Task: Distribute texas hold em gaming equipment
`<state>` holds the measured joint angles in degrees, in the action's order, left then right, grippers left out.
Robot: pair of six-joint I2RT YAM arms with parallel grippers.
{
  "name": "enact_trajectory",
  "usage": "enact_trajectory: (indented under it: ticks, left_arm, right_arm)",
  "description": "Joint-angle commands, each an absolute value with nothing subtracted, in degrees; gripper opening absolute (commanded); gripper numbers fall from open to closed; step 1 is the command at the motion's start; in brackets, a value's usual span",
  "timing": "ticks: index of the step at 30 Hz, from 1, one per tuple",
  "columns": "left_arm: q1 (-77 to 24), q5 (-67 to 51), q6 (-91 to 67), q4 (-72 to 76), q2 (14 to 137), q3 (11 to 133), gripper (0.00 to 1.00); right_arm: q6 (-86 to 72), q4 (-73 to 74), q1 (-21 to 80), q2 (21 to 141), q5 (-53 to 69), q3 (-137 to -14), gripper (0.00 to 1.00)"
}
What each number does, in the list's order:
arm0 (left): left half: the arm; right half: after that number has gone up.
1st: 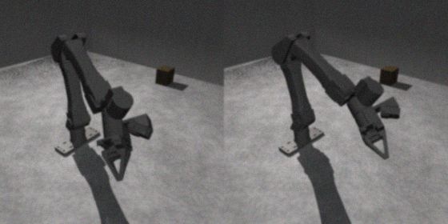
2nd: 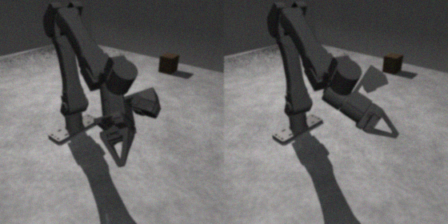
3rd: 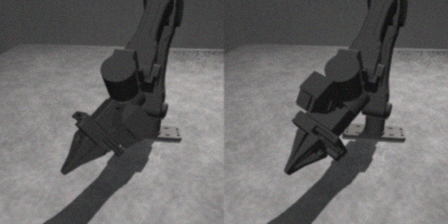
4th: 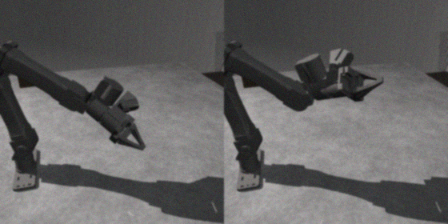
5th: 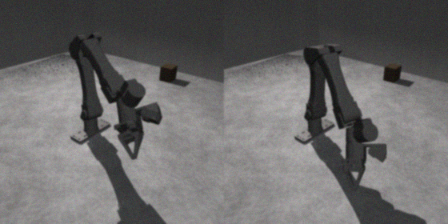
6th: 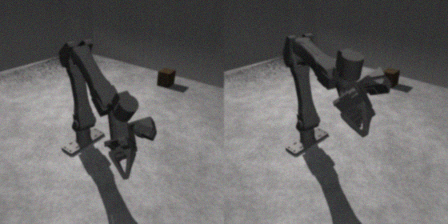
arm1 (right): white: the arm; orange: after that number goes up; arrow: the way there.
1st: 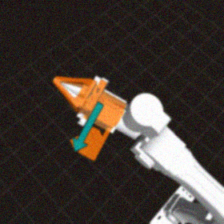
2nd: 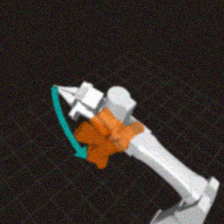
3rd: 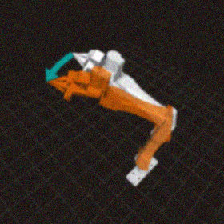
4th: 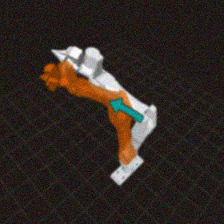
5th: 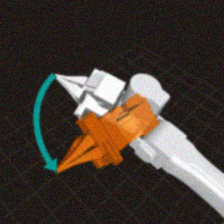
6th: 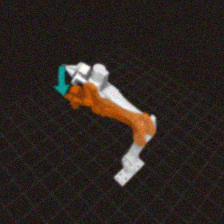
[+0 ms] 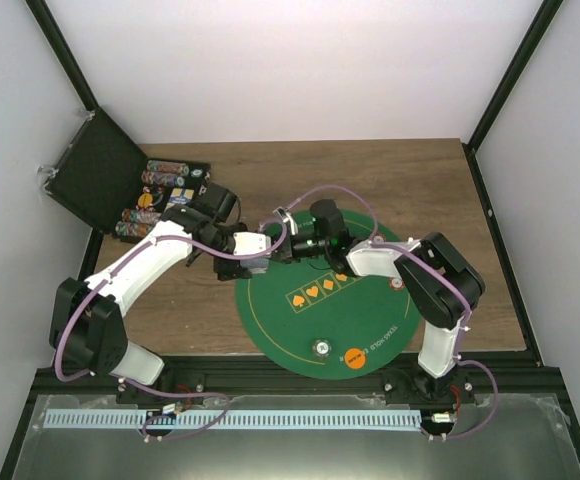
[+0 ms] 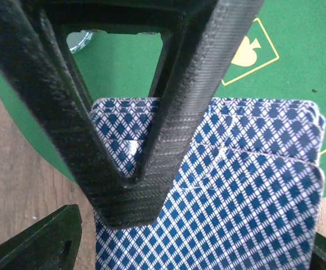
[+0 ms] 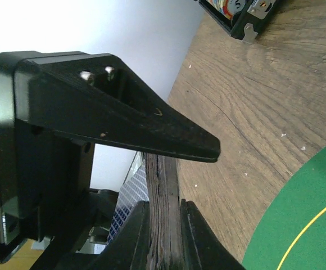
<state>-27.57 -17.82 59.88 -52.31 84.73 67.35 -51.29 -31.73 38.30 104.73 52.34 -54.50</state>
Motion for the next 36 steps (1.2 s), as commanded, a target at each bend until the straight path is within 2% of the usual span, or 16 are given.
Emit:
enact_trajectory:
  ticks: [1, 5, 10, 12, 14, 16, 19, 22, 29, 36]
  left_arm:
    - [-26.66, -18.52, 60.57, -48.87, 84.85, 65.76, 0.85]
    - [-25.33, -20.9, 61.49, -48.75, 85.21, 65.79, 0.83]
    - [-25.31, -25.03, 61.7, -49.57, 84.15, 65.87, 0.59]
    - [-25.31, -25.99, 61.85, -49.94, 83.86, 65.75, 0.54]
    - [-25.27, -25.9, 61.96, -49.92, 83.76, 65.47, 0.52]
    - [-25.31, -25.0, 61.81, -49.2, 83.84, 65.08, 0.49]
    - [-25.31, -23.86, 61.0, -47.47, 83.61, 64.81, 0.48]
    - [-25.32, -23.63, 59.89, -45.16, 82.97, 64.49, 0.48]
    - [-25.49, -20.74, 60.67, -41.23, 82.33, 62.93, 0.48]
    - [-25.49, -17.88, 62.46, -40.75, 82.22, 61.52, 0.49]
  right_arm:
    - [-50.49, -32.23, 38.85, 103.11, 54.48, -55.46, 0.01]
    - [-49.59, -31.5, 38.86, 102.63, 54.66, -55.58, 0.01]
    - [-47.55, -28.98, 38.83, 102.35, 54.77, -56.31, 0.01]
    - [-46.71, -28.23, 38.85, 101.89, 54.29, -56.35, 0.02]
    - [-46.19, -27.79, 38.85, 101.61, 54.19, -56.49, 0.09]
    - [-45.79, -27.1, 38.85, 101.65, 54.04, -56.89, 0.23]
    - [-44.43, -23.66, 38.92, 101.92, 52.23, -57.62, 0.37]
    - [-43.73, -21.09, 39.1, 102.42, 51.42, -58.09, 0.43]
    - [-43.09, -19.72, 39.2, 102.85, 51.14, -58.78, 0.46]
    - [-36.99, -10.71, 38.36, 101.85, 48.26, -61.37, 0.51]
